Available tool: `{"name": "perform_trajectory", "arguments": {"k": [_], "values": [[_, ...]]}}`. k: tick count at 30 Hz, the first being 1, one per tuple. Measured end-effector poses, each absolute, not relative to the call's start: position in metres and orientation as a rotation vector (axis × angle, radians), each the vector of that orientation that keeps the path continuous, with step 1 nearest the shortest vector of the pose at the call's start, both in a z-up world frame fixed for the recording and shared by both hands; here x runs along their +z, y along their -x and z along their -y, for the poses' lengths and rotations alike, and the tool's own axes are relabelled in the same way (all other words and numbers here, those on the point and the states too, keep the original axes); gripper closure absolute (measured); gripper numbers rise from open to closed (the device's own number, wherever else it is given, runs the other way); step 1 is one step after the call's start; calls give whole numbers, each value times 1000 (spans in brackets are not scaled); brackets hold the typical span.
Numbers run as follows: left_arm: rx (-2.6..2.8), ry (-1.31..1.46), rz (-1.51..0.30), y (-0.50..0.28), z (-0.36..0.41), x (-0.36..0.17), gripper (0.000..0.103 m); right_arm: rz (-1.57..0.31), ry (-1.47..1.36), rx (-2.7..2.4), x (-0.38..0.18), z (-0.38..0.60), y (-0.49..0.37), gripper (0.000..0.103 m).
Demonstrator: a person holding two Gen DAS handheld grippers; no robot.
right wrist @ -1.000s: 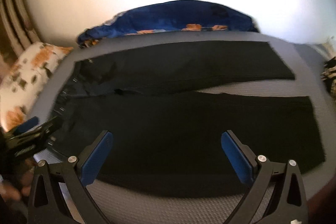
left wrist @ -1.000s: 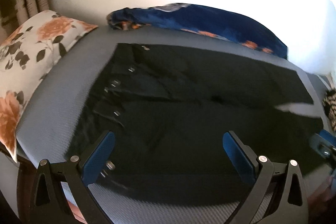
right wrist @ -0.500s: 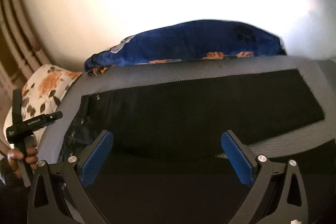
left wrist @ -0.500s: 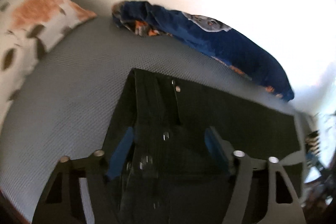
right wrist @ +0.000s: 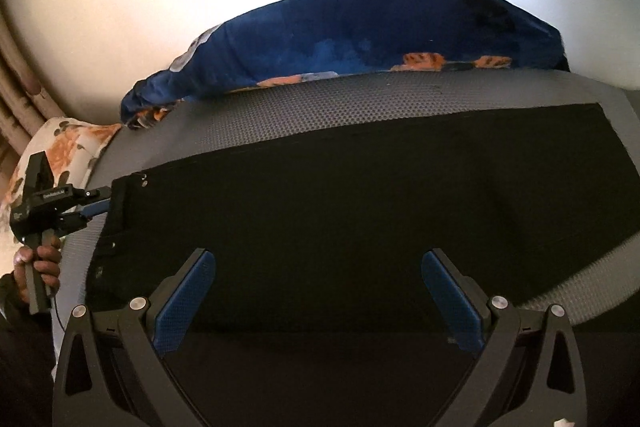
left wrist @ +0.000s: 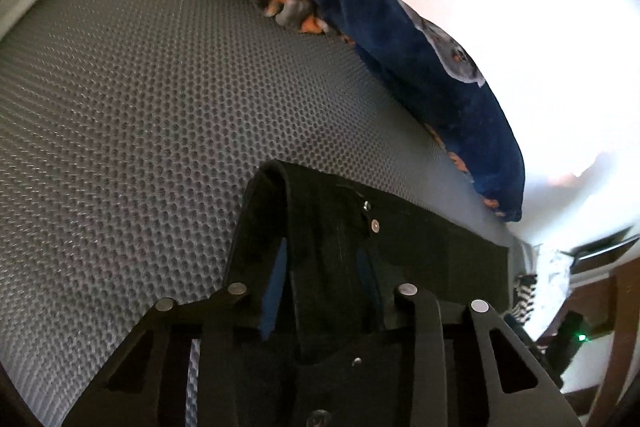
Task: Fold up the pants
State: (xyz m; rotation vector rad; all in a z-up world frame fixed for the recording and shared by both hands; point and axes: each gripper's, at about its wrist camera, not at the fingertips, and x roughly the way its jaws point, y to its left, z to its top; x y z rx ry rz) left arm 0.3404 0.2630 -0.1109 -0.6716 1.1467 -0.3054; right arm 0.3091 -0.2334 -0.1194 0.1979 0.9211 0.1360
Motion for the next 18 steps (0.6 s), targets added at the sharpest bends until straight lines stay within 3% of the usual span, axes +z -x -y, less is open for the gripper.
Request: {"name": "perform_trajectory", "arguments": {"k": [8, 18], "values": [[-346, 665, -1181, -362, -265, -122, 74, -943, -171, 156, -129, 218, -327, 0], [-514, 671, -1085, -372, -249, -111, 74, -946, -121, 187, -133, 209, -339, 0]]}}
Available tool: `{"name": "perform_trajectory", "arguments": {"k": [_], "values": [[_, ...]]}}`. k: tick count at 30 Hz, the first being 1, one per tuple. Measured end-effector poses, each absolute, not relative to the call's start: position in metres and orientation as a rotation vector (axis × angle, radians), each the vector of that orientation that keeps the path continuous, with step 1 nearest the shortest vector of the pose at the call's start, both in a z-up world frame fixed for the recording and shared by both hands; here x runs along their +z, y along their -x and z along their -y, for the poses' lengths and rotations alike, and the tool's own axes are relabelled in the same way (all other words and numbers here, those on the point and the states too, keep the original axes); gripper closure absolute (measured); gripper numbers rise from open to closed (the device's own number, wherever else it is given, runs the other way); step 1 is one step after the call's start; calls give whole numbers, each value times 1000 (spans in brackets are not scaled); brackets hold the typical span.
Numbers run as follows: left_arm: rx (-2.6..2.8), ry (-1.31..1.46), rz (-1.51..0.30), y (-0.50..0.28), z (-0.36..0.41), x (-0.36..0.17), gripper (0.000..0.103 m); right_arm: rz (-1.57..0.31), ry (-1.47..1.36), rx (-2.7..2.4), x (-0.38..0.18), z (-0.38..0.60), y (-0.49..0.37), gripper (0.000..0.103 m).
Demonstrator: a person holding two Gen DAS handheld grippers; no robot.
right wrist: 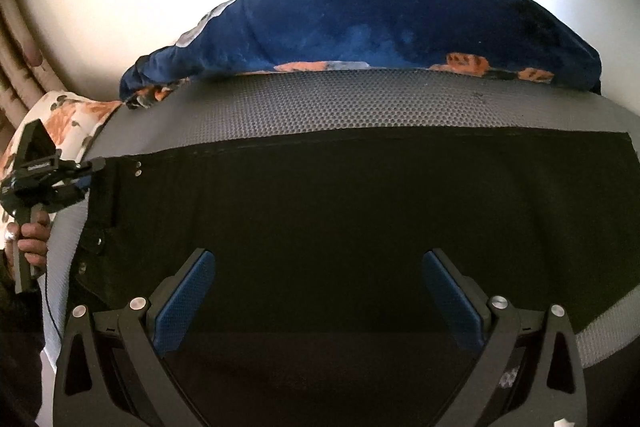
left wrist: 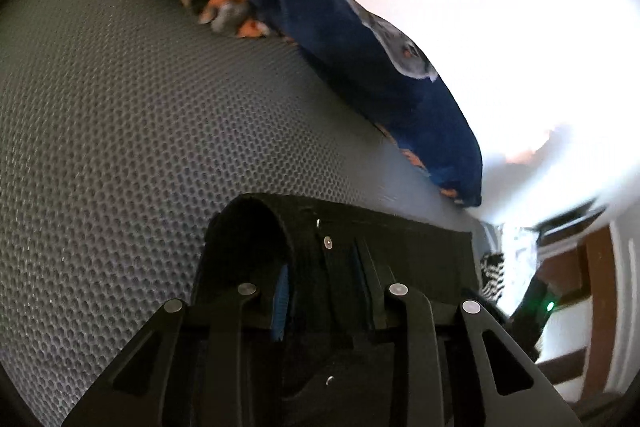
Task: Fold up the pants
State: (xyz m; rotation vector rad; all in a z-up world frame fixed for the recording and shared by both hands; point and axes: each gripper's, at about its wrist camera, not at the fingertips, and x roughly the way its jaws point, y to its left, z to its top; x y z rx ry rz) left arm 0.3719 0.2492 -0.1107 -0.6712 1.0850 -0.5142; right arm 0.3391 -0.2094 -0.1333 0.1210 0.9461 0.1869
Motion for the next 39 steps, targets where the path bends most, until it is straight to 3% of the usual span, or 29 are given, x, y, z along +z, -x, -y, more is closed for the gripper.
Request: {"name": "perform_trajectory", "arguments": {"k": [11, 13, 14, 25, 31, 36, 39], "values": [[-521, 704, -1151, -399, -228, -139, 74, -949, -60, 241, -137, 204, -380, 0], [-516, 729, -1141, -402, -228, -139, 81, -956, -27, 259, -139, 201, -388, 0], [-509, 720, -1137, -400, -227, -139, 92, -959, -16, 274, -139, 201, -390, 0], [-652, 503, -843, -340, -214, -68, 96, -1057, 223, 636, -129, 202, -464, 1], [-697, 429, -832, -329, -197, -52, 96, -1159, 328, 826, -136, 183, -505, 15], [-727, 413, -828, -324, -195, -49, 96, -1245, 371, 1003, -148, 160, -523, 35], [-729, 410, -821, -319, -197, -48, 96, -1302, 371, 1116, -154, 144, -526, 38]]}}
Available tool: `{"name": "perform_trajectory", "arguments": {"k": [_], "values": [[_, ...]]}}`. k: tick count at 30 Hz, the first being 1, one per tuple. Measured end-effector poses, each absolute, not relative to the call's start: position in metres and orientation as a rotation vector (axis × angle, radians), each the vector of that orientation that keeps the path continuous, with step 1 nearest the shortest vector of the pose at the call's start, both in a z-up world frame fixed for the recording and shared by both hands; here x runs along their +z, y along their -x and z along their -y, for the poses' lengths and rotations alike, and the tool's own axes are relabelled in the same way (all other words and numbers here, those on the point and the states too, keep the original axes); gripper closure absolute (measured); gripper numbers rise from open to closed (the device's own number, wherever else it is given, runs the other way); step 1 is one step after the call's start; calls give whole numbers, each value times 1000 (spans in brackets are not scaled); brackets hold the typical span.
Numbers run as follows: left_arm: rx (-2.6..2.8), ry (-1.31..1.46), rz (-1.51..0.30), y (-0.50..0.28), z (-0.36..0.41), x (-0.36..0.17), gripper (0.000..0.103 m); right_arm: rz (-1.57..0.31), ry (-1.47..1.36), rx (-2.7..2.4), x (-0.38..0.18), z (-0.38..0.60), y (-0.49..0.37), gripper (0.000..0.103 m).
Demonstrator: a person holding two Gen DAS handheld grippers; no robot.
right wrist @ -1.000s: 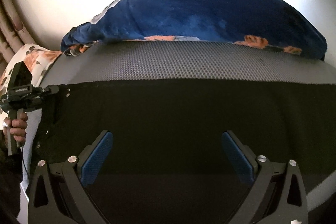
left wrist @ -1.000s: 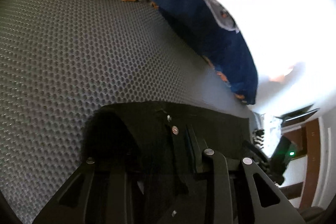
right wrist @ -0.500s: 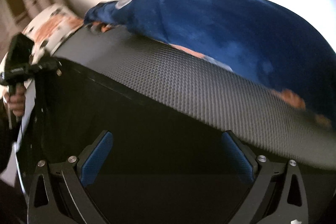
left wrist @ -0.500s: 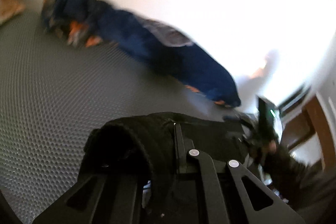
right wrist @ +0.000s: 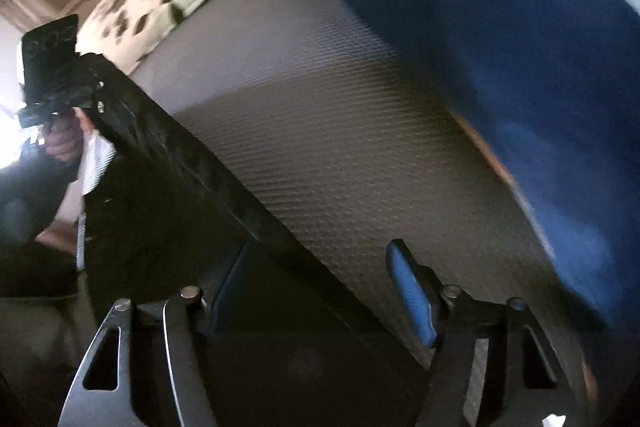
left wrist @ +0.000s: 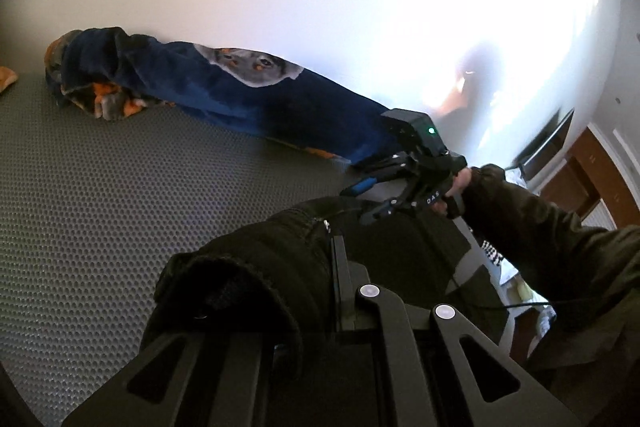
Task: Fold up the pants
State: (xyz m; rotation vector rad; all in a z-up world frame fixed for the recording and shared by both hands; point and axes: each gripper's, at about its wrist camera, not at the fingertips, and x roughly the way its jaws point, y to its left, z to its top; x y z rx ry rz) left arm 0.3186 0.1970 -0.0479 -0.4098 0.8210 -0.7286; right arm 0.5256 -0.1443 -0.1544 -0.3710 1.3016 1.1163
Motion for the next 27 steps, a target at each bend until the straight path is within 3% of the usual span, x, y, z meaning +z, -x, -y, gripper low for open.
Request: {"name": "perform_trajectory", "arguments": {"k": [5, 8, 16, 24, 27], "values": [[-708, 429, -813, -311, -204, -45, 96, -1355, 402, 1218, -163, 134, -523, 43], [-693, 441, -808, -311, -207, -47, 96, -1399, 385, 1262, -165, 140, -525, 64], [-648, 453, -808, -311, -212, -50, 96, -1498, 439, 1200, -171, 177, -530, 70], [-615, 451, -826, -324, -208, -60, 96, -1517, 487, 1081, -176, 205, -518, 91], [-600, 432, -837, -329, -207, -63, 96, -1468, 503, 1000, -173, 209, -506, 91]]}}
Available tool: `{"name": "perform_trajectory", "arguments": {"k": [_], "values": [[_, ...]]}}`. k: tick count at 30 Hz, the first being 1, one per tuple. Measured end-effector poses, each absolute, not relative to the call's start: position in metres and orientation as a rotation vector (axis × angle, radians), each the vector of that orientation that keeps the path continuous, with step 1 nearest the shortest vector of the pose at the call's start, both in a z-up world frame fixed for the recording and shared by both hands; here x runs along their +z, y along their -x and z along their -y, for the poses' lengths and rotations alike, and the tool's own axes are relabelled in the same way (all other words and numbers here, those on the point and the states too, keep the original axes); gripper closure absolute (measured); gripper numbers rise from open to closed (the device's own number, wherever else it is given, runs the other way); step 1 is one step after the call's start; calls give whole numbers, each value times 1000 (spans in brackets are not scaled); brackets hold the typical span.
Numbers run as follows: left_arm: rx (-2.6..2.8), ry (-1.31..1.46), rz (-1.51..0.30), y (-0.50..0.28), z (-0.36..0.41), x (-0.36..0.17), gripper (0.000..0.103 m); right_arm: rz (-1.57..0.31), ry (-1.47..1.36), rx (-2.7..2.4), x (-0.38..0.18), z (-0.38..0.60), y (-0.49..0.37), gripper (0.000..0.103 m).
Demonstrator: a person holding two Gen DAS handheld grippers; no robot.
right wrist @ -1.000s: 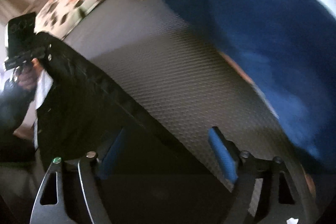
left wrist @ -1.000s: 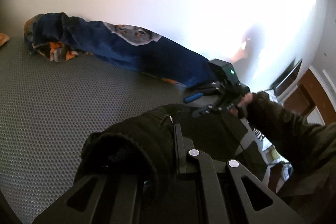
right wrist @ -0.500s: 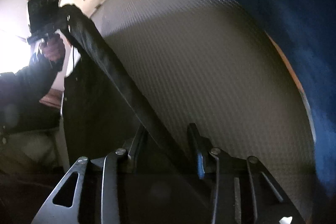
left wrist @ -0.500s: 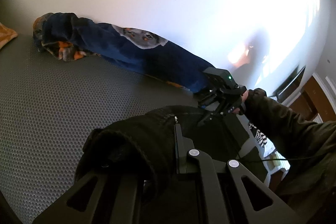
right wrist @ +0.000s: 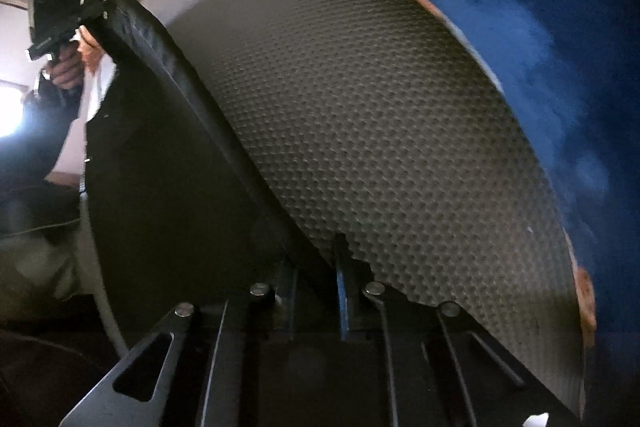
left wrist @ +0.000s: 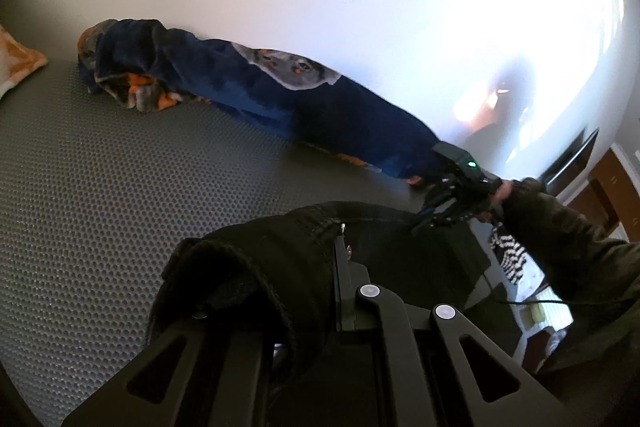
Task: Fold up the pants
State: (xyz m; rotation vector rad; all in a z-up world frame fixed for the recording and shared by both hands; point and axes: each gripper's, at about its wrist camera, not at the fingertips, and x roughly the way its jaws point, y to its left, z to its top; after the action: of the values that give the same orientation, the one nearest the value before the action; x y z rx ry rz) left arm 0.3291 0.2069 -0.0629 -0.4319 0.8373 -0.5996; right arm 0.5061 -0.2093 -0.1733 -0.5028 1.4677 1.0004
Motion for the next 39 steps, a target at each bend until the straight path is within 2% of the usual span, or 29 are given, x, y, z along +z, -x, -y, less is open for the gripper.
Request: {"name": "perform_trajectory", "arguments": {"k": [6, 11, 18, 21, 27, 30, 32, 35, 37, 39], "values": [[-550, 369, -869, -332, -201, -60, 96, -1178, 663, 709, -142, 198, -440, 95], [-600, 334, -884, -306, -202, -46, 95, -1055, 634, 566, -107, 210, -377, 96], [-690, 203, -916, -235, -189, -33, 92, -1037, 542, 476, -85, 226, -269, 97], [-701, 170, -953, -204, -189, -40, 91, -1047, 521, 485, -79, 245, -250, 97], [-692, 126, -1058, -161, -188, -79, 89, -1134, 461, 508, -115, 252, -198, 97], [-648, 83, -1110, -148, -189, -97, 82, -1173, 479, 501, -142, 243, -183, 97], [-636, 63, -1145, -142, -191, -106, 82, -1198, 487, 487, -158, 242, -179, 97], [-636, 74, -1151, -135, -194, -102, 81, -1200, 483, 463, -168, 239, -179, 97], [-628, 54, -1161, -130, -195, -97, 77, -1198, 460, 455, -168, 240, -180, 97], [-603, 18, -1178, -123, -197, -94, 56, -1201, 446, 452, -167, 243, -180, 97]]}}
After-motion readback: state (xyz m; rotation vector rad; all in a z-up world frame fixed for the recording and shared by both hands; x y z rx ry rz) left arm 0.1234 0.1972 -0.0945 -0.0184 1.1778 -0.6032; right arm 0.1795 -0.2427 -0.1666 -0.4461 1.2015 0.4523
